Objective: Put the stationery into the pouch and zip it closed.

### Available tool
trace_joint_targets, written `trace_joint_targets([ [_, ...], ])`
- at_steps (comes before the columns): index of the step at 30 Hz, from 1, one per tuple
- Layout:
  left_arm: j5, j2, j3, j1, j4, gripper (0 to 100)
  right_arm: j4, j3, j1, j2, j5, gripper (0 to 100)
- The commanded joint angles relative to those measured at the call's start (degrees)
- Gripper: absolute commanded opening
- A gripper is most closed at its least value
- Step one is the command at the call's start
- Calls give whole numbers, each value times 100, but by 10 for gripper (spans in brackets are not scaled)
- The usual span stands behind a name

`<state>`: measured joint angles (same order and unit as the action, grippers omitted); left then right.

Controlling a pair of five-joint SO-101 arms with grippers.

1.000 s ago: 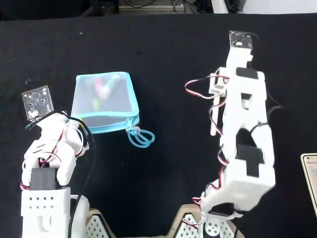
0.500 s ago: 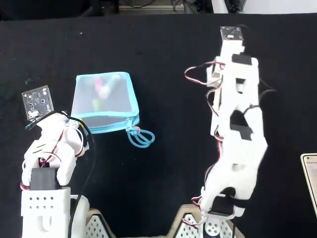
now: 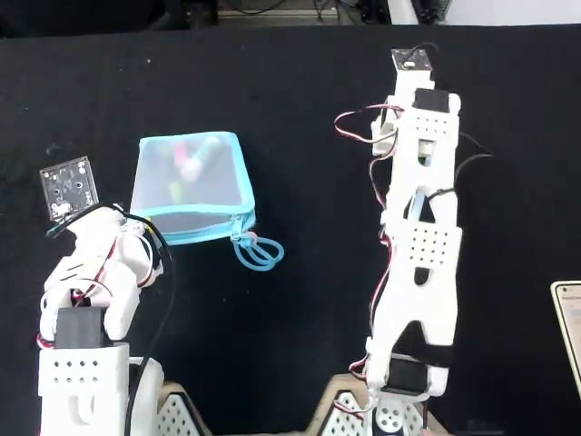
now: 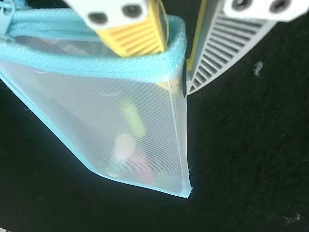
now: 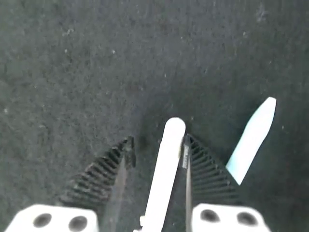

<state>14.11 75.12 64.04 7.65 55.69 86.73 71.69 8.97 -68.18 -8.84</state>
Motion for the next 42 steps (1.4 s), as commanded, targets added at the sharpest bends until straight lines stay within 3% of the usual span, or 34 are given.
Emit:
trace_joint_targets([
  [1, -35, 70, -48, 40, -141, 30, 229, 1068, 26, -268, -26, 148],
  [5, -35, 70, -48, 40, -141, 30, 325, 1604, 26, -664, -26, 140],
  [9, -35, 70, -48, 40, -141, 30, 457, 1903, 79, -796, -9, 4],
  [14, -35, 70, -48, 40, -141, 30, 1152, 2440, 70, -637, 9, 11],
  [22, -35, 70, -48, 40, -141, 30, 1459, 1938, -105, 207, 35, 10],
  [34, -35, 70, -48, 40, -141, 30, 1407, -2695, -1037, 3626, 176, 10],
  [42, -35, 70, -48, 40, -141, 30, 1371, -4356, -1169, 5982, 167, 10],
])
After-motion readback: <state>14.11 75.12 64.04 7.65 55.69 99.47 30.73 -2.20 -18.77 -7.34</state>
